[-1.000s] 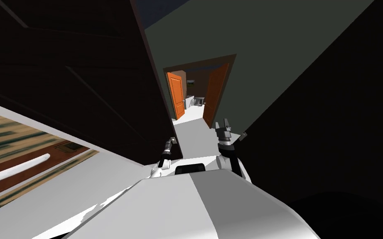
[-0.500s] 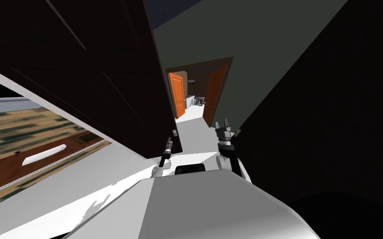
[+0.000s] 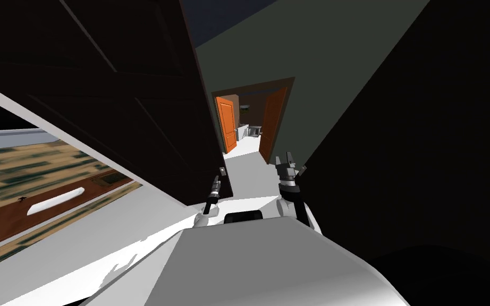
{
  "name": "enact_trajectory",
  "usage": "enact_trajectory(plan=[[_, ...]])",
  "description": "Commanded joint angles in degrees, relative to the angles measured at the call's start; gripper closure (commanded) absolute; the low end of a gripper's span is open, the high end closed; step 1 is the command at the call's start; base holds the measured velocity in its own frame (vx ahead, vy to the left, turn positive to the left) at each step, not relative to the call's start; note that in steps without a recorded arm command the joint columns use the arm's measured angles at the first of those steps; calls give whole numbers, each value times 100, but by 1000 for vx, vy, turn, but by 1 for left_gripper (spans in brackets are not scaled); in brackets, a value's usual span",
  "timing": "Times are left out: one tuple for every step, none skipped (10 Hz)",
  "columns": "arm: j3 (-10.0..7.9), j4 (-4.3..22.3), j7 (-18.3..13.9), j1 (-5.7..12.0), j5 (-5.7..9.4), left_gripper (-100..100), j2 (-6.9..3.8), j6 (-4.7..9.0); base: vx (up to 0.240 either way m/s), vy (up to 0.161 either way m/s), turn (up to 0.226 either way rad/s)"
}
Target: Push the door open
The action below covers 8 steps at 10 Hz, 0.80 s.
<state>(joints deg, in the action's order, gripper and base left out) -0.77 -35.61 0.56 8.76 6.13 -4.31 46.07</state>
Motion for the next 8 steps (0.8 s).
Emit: enact_trajectory(plan=[[-13, -16, 9, -28, 8, -100, -8, 34, 222, 13, -24], [-24, -9, 16, -36, 15, -100, -8, 62, 227, 24, -34], [-35, -2, 23, -45, 22, -100, -5, 89, 196, 8, -36], [-45, 4, 29, -53, 28, -100, 1, 114, 182, -12, -32], [-53, 9, 34, -60, 33, -100, 8, 136, 193, -12, -26], [-62, 15, 40, -67, 39, -100, 19, 158, 225, 22, -19], [-58, 27, 37, -52, 36, -100, 13, 146, 99, 15, 3], [-58, 27, 37, -52, 36, 100, 13, 146, -25, -8, 2]])
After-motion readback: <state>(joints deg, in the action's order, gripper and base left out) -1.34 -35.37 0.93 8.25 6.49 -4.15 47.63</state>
